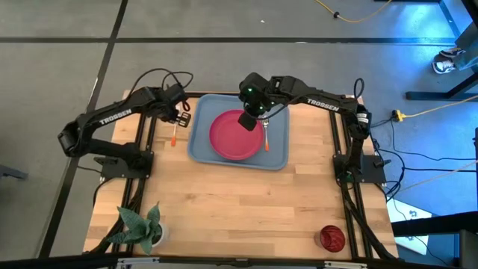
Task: Pick and place plate/cup/fork/spoon on tray
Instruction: Put the orange fork on the blue serving tray at the right of the orange spoon
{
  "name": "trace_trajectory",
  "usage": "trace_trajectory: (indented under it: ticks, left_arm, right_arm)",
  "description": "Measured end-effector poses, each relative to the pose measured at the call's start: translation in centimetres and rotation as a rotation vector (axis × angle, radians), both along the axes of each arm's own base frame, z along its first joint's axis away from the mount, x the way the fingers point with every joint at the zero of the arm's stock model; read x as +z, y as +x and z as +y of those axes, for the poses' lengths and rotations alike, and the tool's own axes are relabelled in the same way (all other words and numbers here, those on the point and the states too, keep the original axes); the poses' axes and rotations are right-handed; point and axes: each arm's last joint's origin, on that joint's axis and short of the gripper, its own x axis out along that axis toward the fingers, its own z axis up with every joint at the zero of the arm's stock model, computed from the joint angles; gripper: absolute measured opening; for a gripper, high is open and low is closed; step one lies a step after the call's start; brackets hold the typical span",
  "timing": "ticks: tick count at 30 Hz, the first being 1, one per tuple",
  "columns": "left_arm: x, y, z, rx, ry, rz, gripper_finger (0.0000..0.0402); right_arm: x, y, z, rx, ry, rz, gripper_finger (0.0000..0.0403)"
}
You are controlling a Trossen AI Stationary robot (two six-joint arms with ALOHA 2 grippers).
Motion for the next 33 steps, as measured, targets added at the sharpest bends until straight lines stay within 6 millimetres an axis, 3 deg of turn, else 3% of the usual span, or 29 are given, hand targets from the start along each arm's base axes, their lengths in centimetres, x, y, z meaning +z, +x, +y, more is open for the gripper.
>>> trace_trajectory:
  ticks: [12, 33]
  left_arm:
    - [-1.8, 0.1, 2.1, 0.091, -0.104, 0.031, 0.0033]
    - [-8.1, 2.2, 4.9, 0.183, -0.313, 0.218, 0.0036]
  right_arm:
    - [0.0, 0.0, 0.0, 0.021, -0.013, 0.003, 0.0000]
    - [0.0, 0.0, 0.0, 0.038, -0.024, 0.006, 0.0004]
